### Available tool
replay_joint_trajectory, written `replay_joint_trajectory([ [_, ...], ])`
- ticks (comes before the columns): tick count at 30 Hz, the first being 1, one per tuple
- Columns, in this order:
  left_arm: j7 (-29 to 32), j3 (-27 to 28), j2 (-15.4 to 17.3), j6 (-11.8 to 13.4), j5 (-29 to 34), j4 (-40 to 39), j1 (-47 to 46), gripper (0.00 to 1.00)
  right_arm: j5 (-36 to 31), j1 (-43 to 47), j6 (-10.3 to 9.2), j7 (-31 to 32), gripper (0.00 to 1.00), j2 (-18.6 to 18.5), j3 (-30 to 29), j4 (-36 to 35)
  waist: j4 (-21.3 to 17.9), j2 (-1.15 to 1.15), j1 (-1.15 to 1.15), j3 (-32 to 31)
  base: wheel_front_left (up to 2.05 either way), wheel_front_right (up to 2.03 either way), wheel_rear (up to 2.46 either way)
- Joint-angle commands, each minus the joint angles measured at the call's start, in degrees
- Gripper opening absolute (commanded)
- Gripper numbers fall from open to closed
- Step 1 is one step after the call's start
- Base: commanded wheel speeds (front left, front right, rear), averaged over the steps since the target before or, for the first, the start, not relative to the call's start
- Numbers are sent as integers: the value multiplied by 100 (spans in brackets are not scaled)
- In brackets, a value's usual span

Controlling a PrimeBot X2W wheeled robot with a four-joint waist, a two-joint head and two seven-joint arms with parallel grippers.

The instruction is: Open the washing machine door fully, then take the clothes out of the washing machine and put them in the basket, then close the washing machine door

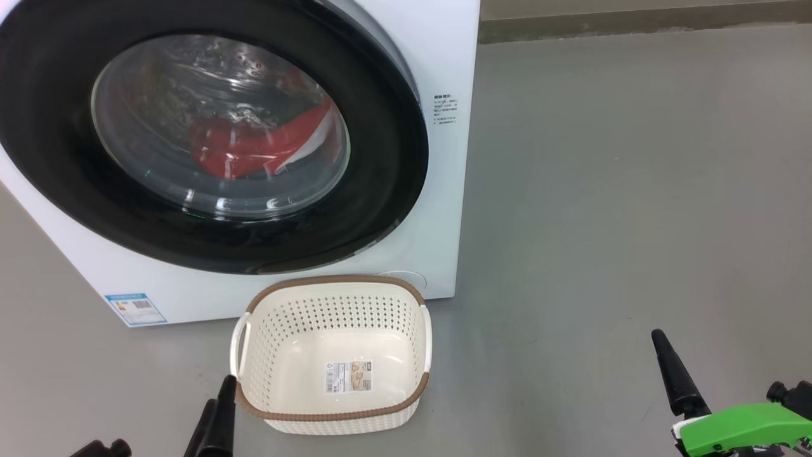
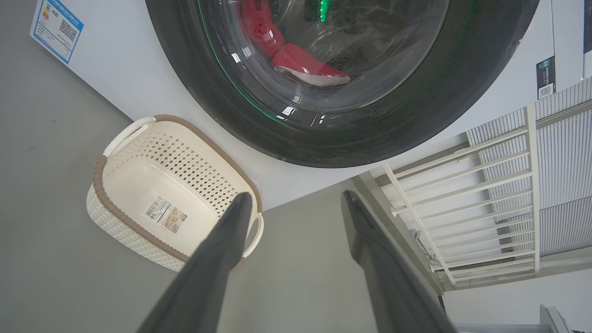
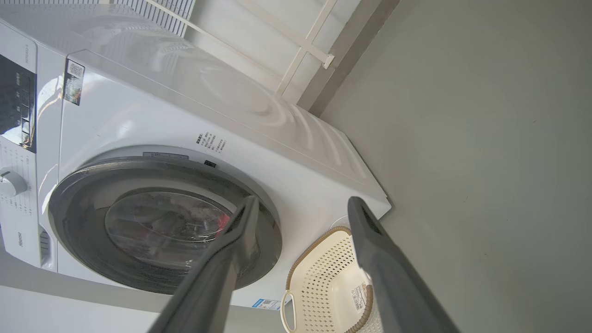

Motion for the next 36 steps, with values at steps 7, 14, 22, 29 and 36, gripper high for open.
replay_joint_trajectory([
  [7, -178, -94, 175, 233, 630, -249, -62, 100, -642, -52, 1, -166, 100, -148, 71, -201, 17, 0, -1, 7, 0, 0, 0],
  [14, -297, -214, 253, 414, 1101, -301, -33, 100, -1133, -7, 1, -285, 100, -173, 115, -208, 33, 0, -1, 9, 0, 0, 0],
  [22, -433, -326, 315, 566, 1631, -345, -6, 100, -1610, 37, 1, -419, 100, -217, 176, -222, 50, 0, -1, 9, 0, 0, 0],
  [29, -534, -396, 358, 656, 2048, -388, 12, 100, -1953, 64, 1, -520, 100, -253, 225, -229, 60, 0, -1, 5, 0, 0, 0],
  [36, -653, -460, 384, 763, 2530, -461, 45, 100, -2336, 105, 1, -638, 100, -295, 282, -238, 77, 0, -1, 10, 0, 0, 0],
])
